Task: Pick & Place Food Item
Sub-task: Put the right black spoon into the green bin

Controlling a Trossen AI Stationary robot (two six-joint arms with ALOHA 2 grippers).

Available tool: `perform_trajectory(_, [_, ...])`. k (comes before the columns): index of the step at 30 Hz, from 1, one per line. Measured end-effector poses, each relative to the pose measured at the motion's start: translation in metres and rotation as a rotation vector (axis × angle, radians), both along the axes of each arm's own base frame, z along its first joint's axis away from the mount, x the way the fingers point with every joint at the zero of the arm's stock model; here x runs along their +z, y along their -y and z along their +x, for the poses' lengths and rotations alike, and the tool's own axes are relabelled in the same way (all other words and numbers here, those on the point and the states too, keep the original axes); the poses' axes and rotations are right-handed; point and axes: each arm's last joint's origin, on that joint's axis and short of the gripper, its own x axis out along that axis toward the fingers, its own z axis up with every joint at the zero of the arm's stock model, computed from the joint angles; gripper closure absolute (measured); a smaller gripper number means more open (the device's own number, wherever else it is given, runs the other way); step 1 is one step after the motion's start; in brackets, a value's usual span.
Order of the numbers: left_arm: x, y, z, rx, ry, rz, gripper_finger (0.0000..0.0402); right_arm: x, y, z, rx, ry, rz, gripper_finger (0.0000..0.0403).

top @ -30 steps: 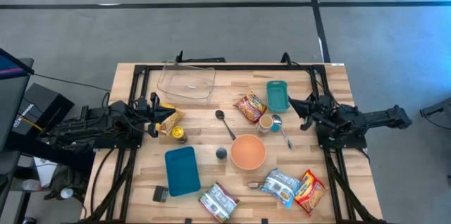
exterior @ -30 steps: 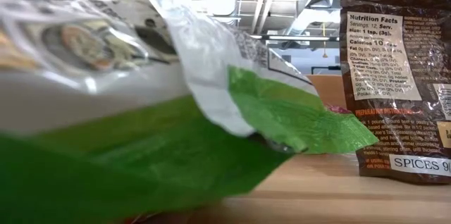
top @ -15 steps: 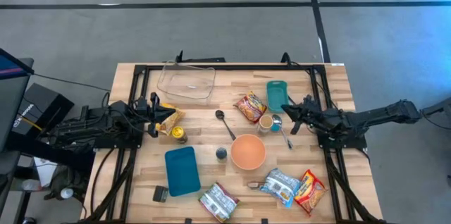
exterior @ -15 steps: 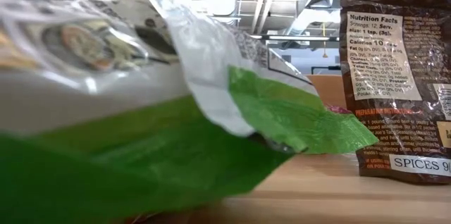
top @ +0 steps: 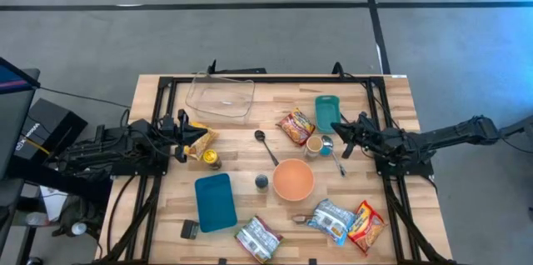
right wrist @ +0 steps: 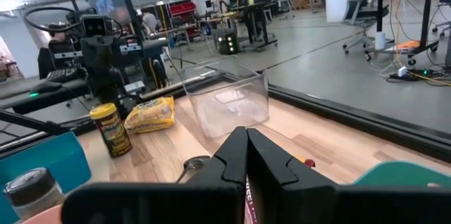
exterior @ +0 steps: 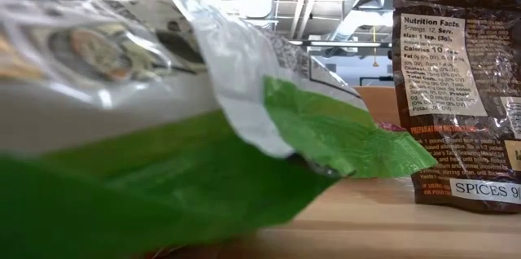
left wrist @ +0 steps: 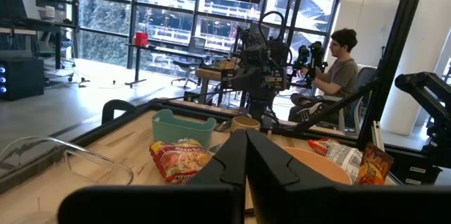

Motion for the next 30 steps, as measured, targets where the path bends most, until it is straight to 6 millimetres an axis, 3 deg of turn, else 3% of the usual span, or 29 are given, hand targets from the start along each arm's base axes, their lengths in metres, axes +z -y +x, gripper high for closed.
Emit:
perform_trajectory(10, [0.0, 0.0, 0.0, 0.0, 0.0, 0.0, 0.0401, -0.001, 0.001, 0.0, -0.005, -0.008, 0.008, 0.0402])
perform_trajectory(16, [0.0, 0.0, 0.0, 0.0, 0.0, 0.0, 0.0401, -0.003, -0.002, 0.0, 0.027, 0.109, 0.262, 0.0402])
perform_trajectory(21, [0.0, 0.0, 0.0, 0.0, 0.0, 0.0, 0.0401, 0.0, -0.005, 0.0, 0.056, 0.177, 0.358, 0.0402])
perform_trajectory(24, [0.0, 0.0, 0.0, 0.0, 0.0, 0.0, 0.0401, 0.006, -0.006, 0.001, 0.083, 0.212, 0.38, 0.0402])
perform_trajectory(30, [0.0, 0.0, 0.0, 0.0, 0.0, 0.0, 0.0401, 0.045, -0.011, 0.004, 0.179, 0.237, 0.281, 0.0402])
